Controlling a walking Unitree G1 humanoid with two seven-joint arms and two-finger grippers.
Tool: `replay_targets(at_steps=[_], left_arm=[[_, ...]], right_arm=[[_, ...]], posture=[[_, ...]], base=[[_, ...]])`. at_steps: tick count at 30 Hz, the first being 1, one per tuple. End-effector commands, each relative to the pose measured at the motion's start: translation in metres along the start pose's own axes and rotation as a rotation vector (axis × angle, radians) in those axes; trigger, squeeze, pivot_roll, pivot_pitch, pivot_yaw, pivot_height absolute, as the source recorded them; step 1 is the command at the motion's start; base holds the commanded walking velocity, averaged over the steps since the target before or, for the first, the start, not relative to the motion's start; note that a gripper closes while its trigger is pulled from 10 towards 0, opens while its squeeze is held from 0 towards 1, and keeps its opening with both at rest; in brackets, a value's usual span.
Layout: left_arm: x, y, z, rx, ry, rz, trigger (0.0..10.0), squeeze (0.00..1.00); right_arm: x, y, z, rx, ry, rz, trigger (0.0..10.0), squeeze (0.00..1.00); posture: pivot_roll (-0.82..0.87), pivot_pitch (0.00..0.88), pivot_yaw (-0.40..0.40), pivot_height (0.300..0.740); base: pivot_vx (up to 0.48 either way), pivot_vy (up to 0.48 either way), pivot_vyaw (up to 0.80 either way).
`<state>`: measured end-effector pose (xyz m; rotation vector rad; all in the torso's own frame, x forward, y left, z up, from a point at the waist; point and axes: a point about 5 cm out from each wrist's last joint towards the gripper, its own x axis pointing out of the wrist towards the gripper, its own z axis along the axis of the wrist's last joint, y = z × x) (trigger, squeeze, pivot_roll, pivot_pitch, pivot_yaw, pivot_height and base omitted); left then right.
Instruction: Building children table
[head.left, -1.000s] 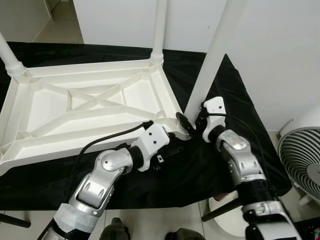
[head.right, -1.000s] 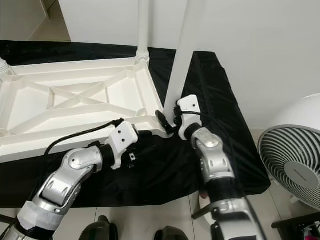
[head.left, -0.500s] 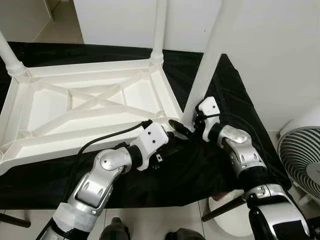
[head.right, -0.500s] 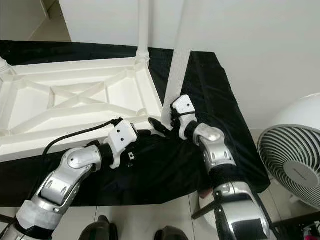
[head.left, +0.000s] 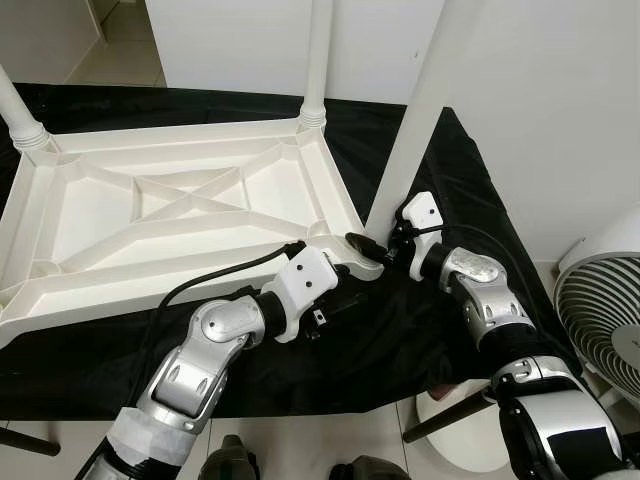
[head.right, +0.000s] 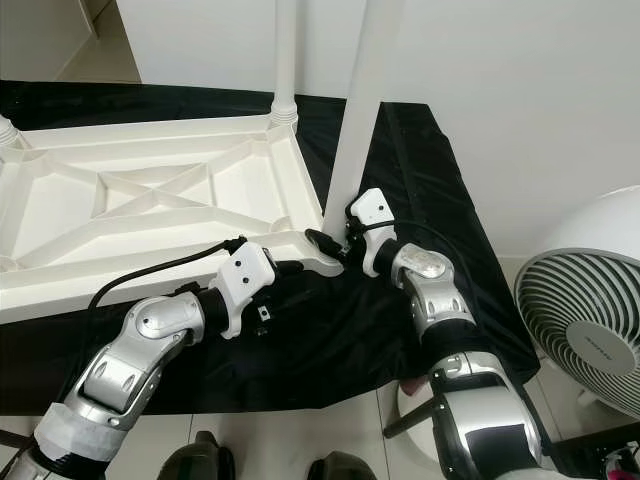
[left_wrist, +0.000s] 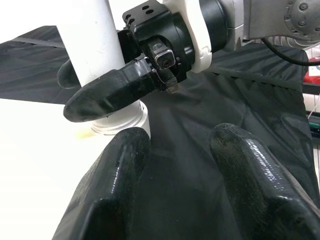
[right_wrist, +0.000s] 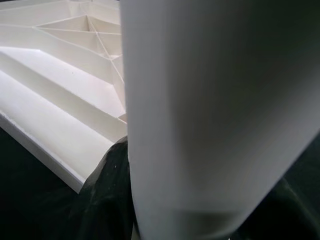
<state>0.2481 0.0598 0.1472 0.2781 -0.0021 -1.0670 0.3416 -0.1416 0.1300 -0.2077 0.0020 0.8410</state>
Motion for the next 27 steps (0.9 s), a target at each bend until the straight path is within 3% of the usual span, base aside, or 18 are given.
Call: replay_targets(at_steps=[1, 6, 10, 12, 15, 17, 18, 20, 23, 27], left_arm=[[0.0, -0.001, -0.001, 0.0, 0.008, 0.036, 10.0, 0.0], [0.001, -0.004, -0.001, -0.003, 0.009, 0.027, 10.0, 0.0], [0.001, -0.005, -0.002, -0.003, 0.009, 0.027, 10.0, 0.0], [0.002, -0.005, -0.002, -0.007, 0.007, 0.025, 10.0, 0.0], [0.003, -0.006, -0.002, -0.01, 0.007, 0.024, 10.0, 0.0], [0.003, -0.007, -0.003, -0.012, 0.005, 0.02, 10.0, 0.0], [0.003, -0.007, -0.003, -0.012, 0.005, 0.02, 10.0, 0.0], [0.004, -0.007, -0.003, -0.013, 0.006, 0.017, 10.0, 0.0], [0.004, -0.007, -0.003, -0.013, 0.004, 0.017, 10.0, 0.0], [0.004, -0.008, -0.003, -0.012, 0.006, 0.014, 10.0, 0.0]], right_arm=[[-0.001, 0.006, -0.011, 0.039, 0.039, -0.002, 0.0, 0.0], [-0.001, 0.014, -0.014, 0.055, 0.025, -0.126, 0.0, 0.0], [-0.001, 0.016, -0.014, 0.059, 0.022, -0.149, 0.0, 0.0], [-0.002, 0.023, -0.017, 0.115, 0.033, -0.298, 0.0, 0.0], [-0.003, 0.027, -0.017, 0.132, 0.042, -0.397, 0.0, 0.0], [-0.008, 0.031, -0.018, 0.149, 0.071, -0.574, 0.0, 0.0], [-0.008, 0.031, -0.018, 0.149, 0.071, -0.574, 0.0, 0.0], [-0.01, 0.037, -0.018, 0.161, 0.094, -0.698, 0.0, 0.0], [-0.004, 0.051, -0.01, 0.197, 0.041, -0.68, 0.0, 0.0], [-0.006, 0.047, -0.008, 0.203, 0.029, -0.685, 0.0, 0.0]], posture=[[0.02, 0.0, -0.063, 0.74], [0.02, 0.0, -0.068, 0.74], [0.01, 0.0, -0.072, 0.74], [0.01, 0.0, -0.076, 0.74], [0.01, 0.0, -0.074, 0.74], [0.0, 0.0, -0.079, 0.74], [0.0, 0.0, -0.079, 0.74], [0.0, 0.0, -0.078, 0.74], [0.01, 0.0, -0.074, 0.74], [0.0, 0.0, -0.074, 0.74]], base=[[0.0, 0.0, 0.0], [0.0, 0.0, 0.0], [0.0, 0.0, 0.0], [0.0, 0.0, 0.0], [0.0, 0.0, 0.0], [0.0, 0.0, 0.0], [0.0, 0.0, 0.0], [0.0, 0.0, 0.0], [0.0, 0.0, 0.0], [0.0, 0.0, 0.0]])
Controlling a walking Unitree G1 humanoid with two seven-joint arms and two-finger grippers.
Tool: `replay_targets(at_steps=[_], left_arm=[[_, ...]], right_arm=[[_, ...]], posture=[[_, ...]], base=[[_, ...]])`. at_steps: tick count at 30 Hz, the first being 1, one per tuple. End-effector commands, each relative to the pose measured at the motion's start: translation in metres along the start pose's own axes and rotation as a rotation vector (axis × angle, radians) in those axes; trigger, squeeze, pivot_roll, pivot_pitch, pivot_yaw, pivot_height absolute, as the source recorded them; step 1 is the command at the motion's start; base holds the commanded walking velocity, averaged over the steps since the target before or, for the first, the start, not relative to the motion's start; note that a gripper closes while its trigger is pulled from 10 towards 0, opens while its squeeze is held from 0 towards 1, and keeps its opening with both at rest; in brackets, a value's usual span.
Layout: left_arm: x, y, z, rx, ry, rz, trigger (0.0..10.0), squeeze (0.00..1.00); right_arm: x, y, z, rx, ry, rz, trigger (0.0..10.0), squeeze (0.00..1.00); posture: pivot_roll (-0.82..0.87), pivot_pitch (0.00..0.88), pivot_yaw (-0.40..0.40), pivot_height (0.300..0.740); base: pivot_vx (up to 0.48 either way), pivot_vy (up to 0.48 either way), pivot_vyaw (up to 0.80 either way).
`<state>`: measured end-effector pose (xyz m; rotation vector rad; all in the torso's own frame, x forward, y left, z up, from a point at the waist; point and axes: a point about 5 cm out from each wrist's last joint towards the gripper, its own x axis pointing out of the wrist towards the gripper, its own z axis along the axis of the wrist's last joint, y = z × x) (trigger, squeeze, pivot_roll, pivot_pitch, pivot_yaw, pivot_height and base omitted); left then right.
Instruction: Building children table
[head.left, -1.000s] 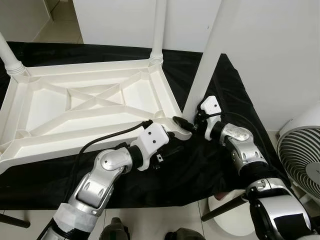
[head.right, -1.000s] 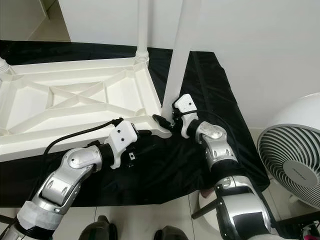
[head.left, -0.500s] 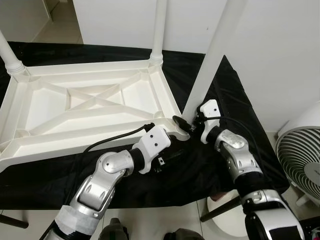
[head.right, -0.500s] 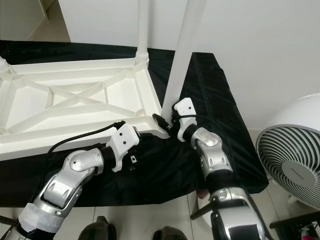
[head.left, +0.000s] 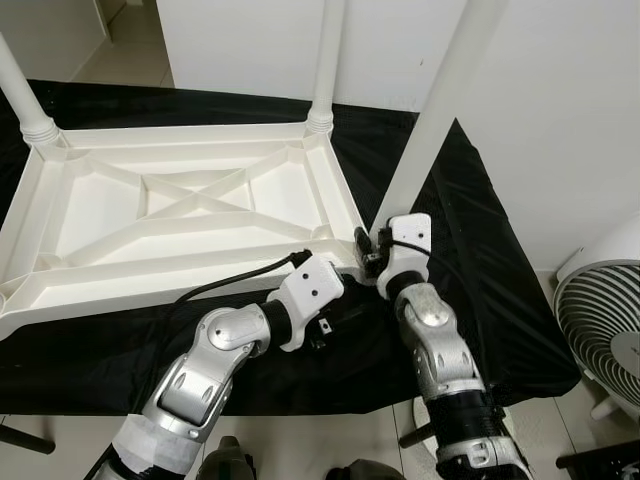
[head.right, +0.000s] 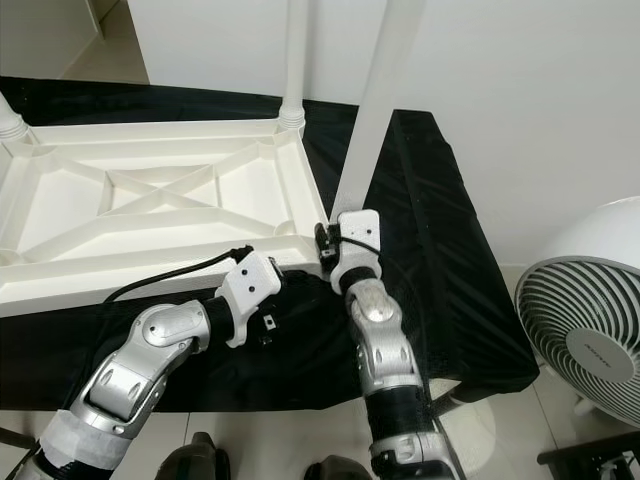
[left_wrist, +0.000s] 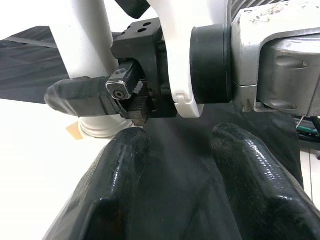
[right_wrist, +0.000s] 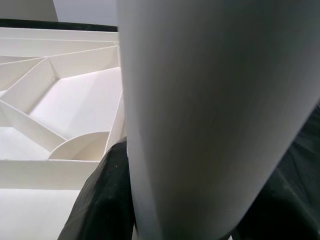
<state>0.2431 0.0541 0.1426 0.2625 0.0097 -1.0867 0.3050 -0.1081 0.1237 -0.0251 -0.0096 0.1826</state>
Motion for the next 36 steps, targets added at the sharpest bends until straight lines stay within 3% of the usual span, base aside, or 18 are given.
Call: replay_targets(at_steps=[1, 2, 3, 4, 5, 13, 14, 15, 16, 18, 22, 24, 28, 36], left_arm=[[0.0, 0.0, -0.001, 0.006, 0.007, 0.033, 10.0, 0.0], [0.0, 0.0, -0.001, 0.006, 0.007, 0.033, 10.0, 0.0], [0.0, 0.0, -0.001, 0.006, 0.007, 0.034, 10.0, 0.0], [0.0, 0.0, -0.001, 0.006, 0.007, 0.034, 10.0, 0.0], [0.0, 0.001, 0.0, 0.007, 0.007, 0.036, 10.0, 0.0], [0.0, 0.001, -0.001, 0.006, 0.009, 0.04, 10.0, 0.0], [-0.001, 0.001, -0.001, 0.006, 0.009, 0.042, 10.0, 0.0], [-0.001, 0.001, -0.001, 0.006, 0.009, 0.042, 10.0, 0.0], [-0.001, 0.001, -0.001, 0.006, 0.009, 0.043, 10.0, 0.0], [-0.001, 0.001, -0.001, 0.006, 0.009, 0.043, 10.0, 0.0], [-0.003, 0.002, -0.001, 0.008, 0.014, 0.045, 10.0, 0.0], [-0.003, 0.002, -0.001, 0.008, 0.014, 0.045, 10.0, 0.0], [-0.004, 0.003, -0.001, 0.011, 0.015, 0.041, 10.0, 0.0], [-0.004, 0.005, 0.0, 0.016, 0.015, 0.043, 10.0, 0.0]], right_arm=[[-0.004, -0.009, -0.009, 0.013, 0.056, -0.032, 0.0, 0.0], [-0.004, -0.009, -0.009, 0.013, 0.056, -0.032, 0.0, 0.0], [-0.004, -0.007, -0.008, 0.024, 0.059, -0.018, 3.3, 0.0], [-0.004, -0.007, -0.008, 0.024, 0.059, -0.018, 3.3, 0.0], [-0.004, -0.005, -0.008, 0.037, 0.056, 0.002, 10.0, 1.0], [-0.002, -0.007, -0.003, 0.015, 0.054, 0.047, 10.0, 1.0], [-0.001, -0.011, -0.002, 0.003, 0.06, 0.092, 10.0, 0.75], [-0.001, -0.011, -0.002, 0.003, 0.06, 0.092, 10.0, 0.75], [-0.001, -0.013, -0.002, -0.005, 0.063, 0.123, 10.0, 0.0], [-0.001, -0.013, -0.002, -0.005, 0.063, 0.123, 10.0, 0.0], [-0.001, -0.031, 0.009, -0.091, 0.058, 0.32, 10.0, 0.0], [-0.001, -0.031, 0.009, -0.091, 0.058, 0.32, 10.0, 0.0], [0.0, -0.038, 0.018, -0.203, 0.02, 0.521, 10.0, 0.0], [0.009, -0.033, 0.018, -0.244, 0.027, 0.619, 10.0, 0.0]], posture=[[0.0, 0.0, -0.074, 0.74], [0.0, 0.0, -0.074, 0.74], [0.01, 0.0, -0.074, 0.74], [0.01, 0.0, -0.074, 0.74], [0.01, 0.0, -0.075, 0.74], [0.01, 0.0, -0.077, 0.74], [0.02, 0.0, -0.077, 0.74], [0.02, 0.0, -0.077, 0.74], [0.02, 0.0, -0.077, 0.74], [0.02, 0.0, -0.077, 0.74], [0.02, 0.0, -0.071, 0.74], [0.02, 0.0, -0.071, 0.74], [0.02, 0.0, -0.06, 0.74], [0.03, 0.0, -0.054, 0.74]], base=[[0.0, 0.0, 0.0], [0.0, 0.0, 0.0], [0.0, 0.0, 0.0], [0.0, 0.0, 0.0], [0.0, 0.0, 0.0], [0.0, 0.0, 0.0], [0.0, 0.0, 0.0], [0.0, 0.0, 0.0], [0.0, 0.0, 0.0], [0.0, 0.0, 0.0], [0.0, 0.0, 0.0], [0.0, 0.0, 0.0], [0.0, 0.0, 0.0], [0.0, 0.0, 0.0]])
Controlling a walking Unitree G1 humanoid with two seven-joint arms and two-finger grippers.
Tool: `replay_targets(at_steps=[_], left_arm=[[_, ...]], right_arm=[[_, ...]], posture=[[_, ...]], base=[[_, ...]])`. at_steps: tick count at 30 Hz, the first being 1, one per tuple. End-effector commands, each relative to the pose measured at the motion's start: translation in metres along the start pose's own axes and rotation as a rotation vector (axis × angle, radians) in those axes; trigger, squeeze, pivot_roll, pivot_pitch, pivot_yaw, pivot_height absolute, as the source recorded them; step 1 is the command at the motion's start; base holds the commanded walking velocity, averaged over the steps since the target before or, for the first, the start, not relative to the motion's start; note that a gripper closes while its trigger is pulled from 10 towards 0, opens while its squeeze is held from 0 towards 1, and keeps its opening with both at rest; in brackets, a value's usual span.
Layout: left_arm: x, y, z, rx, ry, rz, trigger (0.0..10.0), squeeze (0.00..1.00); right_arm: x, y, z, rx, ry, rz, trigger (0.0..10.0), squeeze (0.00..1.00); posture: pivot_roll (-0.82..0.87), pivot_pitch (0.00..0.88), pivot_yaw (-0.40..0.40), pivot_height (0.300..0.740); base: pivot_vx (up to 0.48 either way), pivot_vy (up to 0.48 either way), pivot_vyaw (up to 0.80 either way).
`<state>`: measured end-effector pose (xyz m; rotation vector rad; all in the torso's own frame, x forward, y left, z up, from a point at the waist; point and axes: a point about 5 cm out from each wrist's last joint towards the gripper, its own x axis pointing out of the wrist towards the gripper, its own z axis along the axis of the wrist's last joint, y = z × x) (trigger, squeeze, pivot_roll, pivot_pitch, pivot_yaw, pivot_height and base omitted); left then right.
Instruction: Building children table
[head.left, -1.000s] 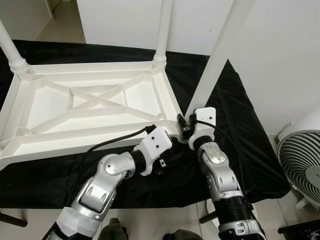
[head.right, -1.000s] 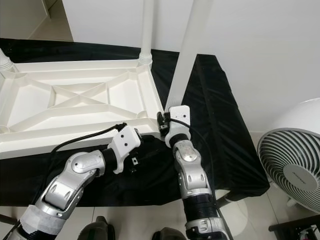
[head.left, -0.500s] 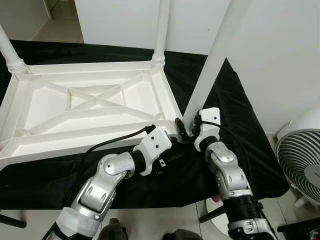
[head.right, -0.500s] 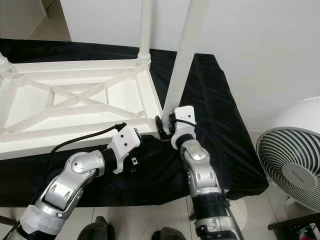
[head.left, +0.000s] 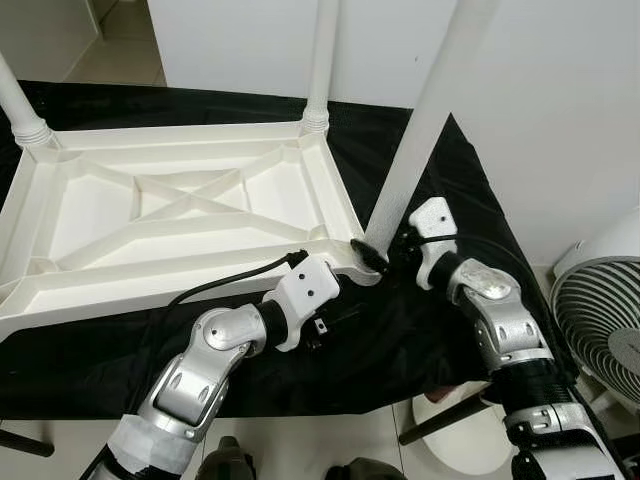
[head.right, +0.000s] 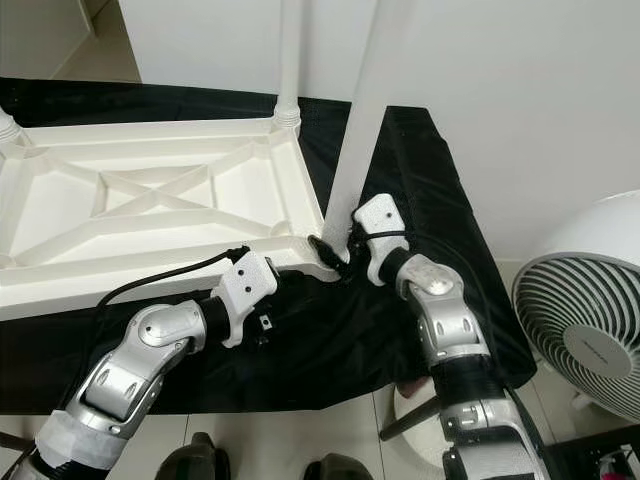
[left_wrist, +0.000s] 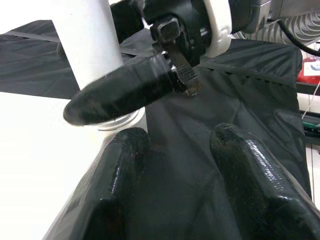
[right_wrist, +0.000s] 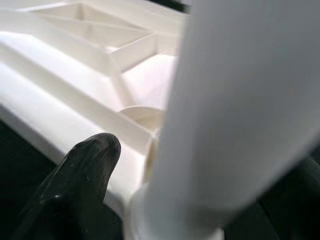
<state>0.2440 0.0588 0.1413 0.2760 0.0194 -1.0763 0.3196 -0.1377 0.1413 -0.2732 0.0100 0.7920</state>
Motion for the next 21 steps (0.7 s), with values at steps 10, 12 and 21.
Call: replay_targets(at_steps=[10, 12, 21], left_arm=[[-0.002, 0.006, 0.004, 0.011, -0.001, 0.053, 10.0, 0.0], [-0.002, 0.006, 0.004, 0.011, -0.001, 0.053, 10.0, 0.0], [-0.003, 0.007, 0.006, 0.009, -0.003, 0.068, 10.0, 0.0]], right_arm=[[0.027, 0.01, -0.014, 0.016, 0.033, 0.092, 10.0, 0.0], [0.027, 0.01, -0.014, 0.016, 0.033, 0.092, 10.0, 0.0], [0.025, 0.009, -0.028, 0.072, 0.057, 0.099, 0.0, 0.0]], posture=[[0.04, 0.0, -0.053, 0.74], [0.04, 0.0, -0.053, 0.74], [0.05, 0.0, -0.056, 0.74]], base=[[0.0, 0.0, 0.0], [0.0, 0.0, 0.0], [0.0, 0.0, 0.0]])
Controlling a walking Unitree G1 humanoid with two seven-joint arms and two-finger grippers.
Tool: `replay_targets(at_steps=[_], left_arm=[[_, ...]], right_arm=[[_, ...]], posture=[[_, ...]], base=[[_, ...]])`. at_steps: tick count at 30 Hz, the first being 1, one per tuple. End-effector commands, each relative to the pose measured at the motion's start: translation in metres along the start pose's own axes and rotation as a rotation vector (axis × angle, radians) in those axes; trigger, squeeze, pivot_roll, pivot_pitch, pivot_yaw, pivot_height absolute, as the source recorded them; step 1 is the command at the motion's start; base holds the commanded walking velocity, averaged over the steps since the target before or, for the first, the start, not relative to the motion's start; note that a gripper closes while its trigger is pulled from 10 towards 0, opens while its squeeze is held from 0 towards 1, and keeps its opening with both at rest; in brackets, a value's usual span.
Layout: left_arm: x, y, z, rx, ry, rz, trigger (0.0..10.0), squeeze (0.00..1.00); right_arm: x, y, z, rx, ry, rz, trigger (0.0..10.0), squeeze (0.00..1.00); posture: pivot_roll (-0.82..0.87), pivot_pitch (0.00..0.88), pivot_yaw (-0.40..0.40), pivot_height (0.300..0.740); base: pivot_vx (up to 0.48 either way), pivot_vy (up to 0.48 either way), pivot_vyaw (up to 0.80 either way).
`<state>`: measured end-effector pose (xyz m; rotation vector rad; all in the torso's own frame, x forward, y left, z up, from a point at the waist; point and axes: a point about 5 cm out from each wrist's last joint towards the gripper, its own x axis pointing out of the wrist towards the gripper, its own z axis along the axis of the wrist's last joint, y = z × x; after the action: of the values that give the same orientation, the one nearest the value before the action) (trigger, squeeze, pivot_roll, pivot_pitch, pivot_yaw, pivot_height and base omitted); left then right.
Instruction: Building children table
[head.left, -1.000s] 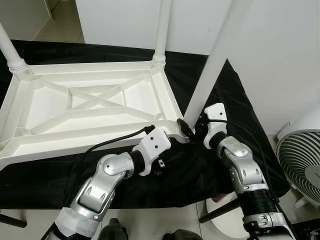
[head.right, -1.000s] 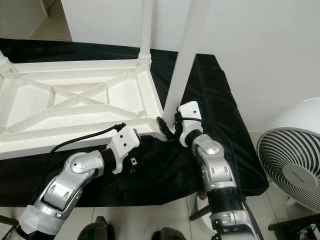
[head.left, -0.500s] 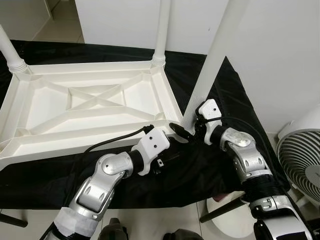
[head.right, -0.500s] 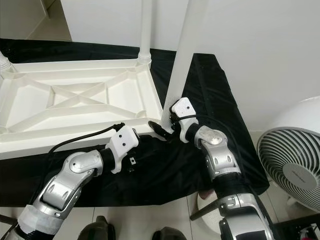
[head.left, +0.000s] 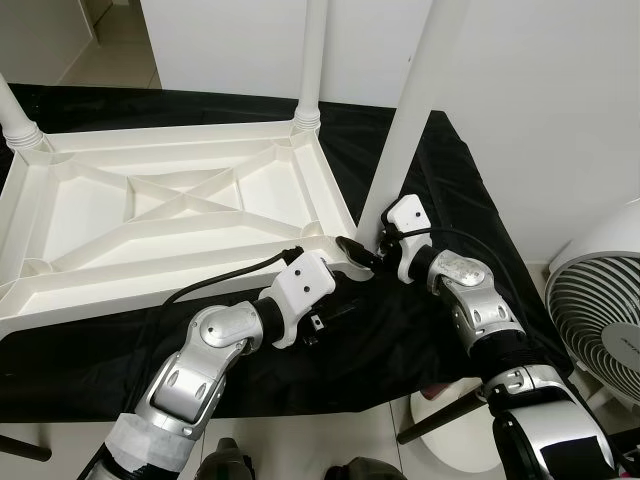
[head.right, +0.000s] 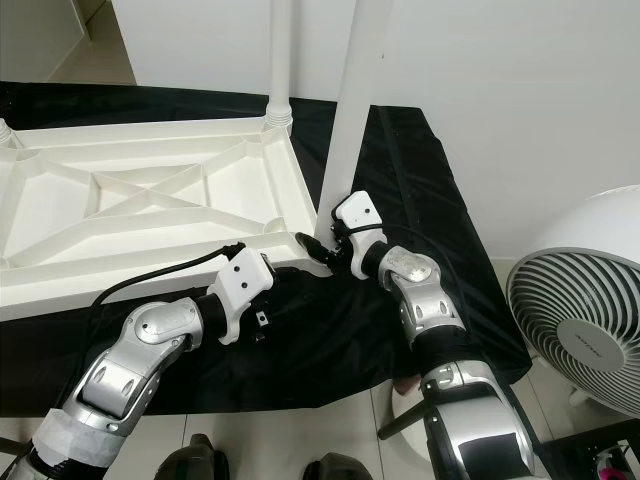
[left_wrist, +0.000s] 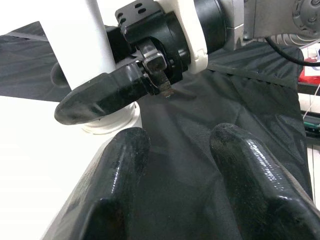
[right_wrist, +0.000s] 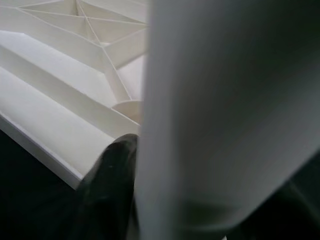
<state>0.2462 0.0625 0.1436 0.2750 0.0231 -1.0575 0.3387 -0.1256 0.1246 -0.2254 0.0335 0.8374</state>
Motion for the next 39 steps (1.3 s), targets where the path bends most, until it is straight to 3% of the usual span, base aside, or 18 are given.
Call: replay_targets(at_steps=[1, 7, 12, 14, 15, 17, 21, 23, 25, 29, 39], left_arm=[[0.0, 0.002, 0.004, 0.012, -0.008, 0.05, 10.0, 0.0], [0.0, 0.002, 0.005, 0.011, -0.008, 0.046, 10.0, 0.0], [0.0, 0.001, 0.005, 0.006, -0.009, 0.045, 10.0, 0.0], [0.0, 0.0, 0.004, 0.002, -0.008, 0.045, 10.0, 0.0], [0.0, 0.0, 0.004, 0.002, -0.008, 0.045, 10.0, 0.0], [0.0, -0.001, 0.003, -0.005, -0.007, 0.042, 10.0, 0.0], [0.0, -0.002, 0.003, -0.006, -0.006, 0.039, 10.0, 0.0], [0.0, -0.002, 0.003, -0.006, -0.006, 0.033, 10.0, 0.0], [0.0, -0.002, 0.003, -0.006, -0.006, 0.033, 10.0, 0.0], [0.001, -0.003, 0.004, -0.007, -0.006, 0.022, 10.0, 0.0], [0.001, -0.002, 0.004, -0.005, -0.006, 0.026, 10.0, 0.0]], right_arm=[[0.002, 0.01, -0.014, 0.024, 0.06, 0.051, 0.0, 0.0], [0.0, 0.009, -0.017, 0.062, 0.046, 0.025, 0.0, 0.0], [-0.003, 0.007, -0.017, 0.118, 0.005, -0.109, 0.0, 0.0], [-0.004, 0.007, -0.018, 0.178, 0.004, -0.246, 0.0, 0.0], [-0.004, 0.007, -0.018, 0.178, 0.004, -0.246, 0.0, 0.0], [-0.007, 0.009, -0.02, 0.238, 0.013, -0.437, 0.0, 0.0], [-0.01, 0.013, -0.02, 0.244, 0.021, -0.552, 0.0, 0.0], [-0.013, 0.022, -0.018, 0.219, 0.035, -0.673, 0.0, 0.0], [-0.013, 0.022, -0.018, 0.219, 0.035, -0.673, 0.0, 0.0], [-0.005, 0.041, -0.008, 0.247, -0.001, -0.692, 0.0, 0.0], [-0.007, 0.036, -0.001, 0.239, -0.01, -0.687, 0.0, 0.0]], posture=[[0.05, 0.0, -0.056, 0.74], [0.04, 0.002, -0.055, 0.74], [0.04, 0.013, -0.059, 0.74], [0.03, 0.017, -0.061, 0.74], [0.03, 0.017, -0.061, 0.74], [0.03, 0.019, -0.059, 0.74], [0.03, 0.021, -0.056, 0.74], [0.02, 0.025, -0.051, 0.74], [0.02, 0.025, -0.051, 0.74], [0.02, 0.026, -0.045, 0.74], [0.02, 0.024, -0.048, 0.74]], base=[[0.0, 0.0, 0.0], [0.0, 0.0, 0.0], [0.0, 0.0, 0.0], [0.0, 0.0, 0.0], [0.0, 0.0, 0.0], [0.0, 0.0, 0.0], [0.0, 0.0, 0.0], [0.0, 0.0, 0.0], [0.0, 0.0, 0.0], [0.0, 0.0, 0.0], [0.0, 0.0, 0.0]])
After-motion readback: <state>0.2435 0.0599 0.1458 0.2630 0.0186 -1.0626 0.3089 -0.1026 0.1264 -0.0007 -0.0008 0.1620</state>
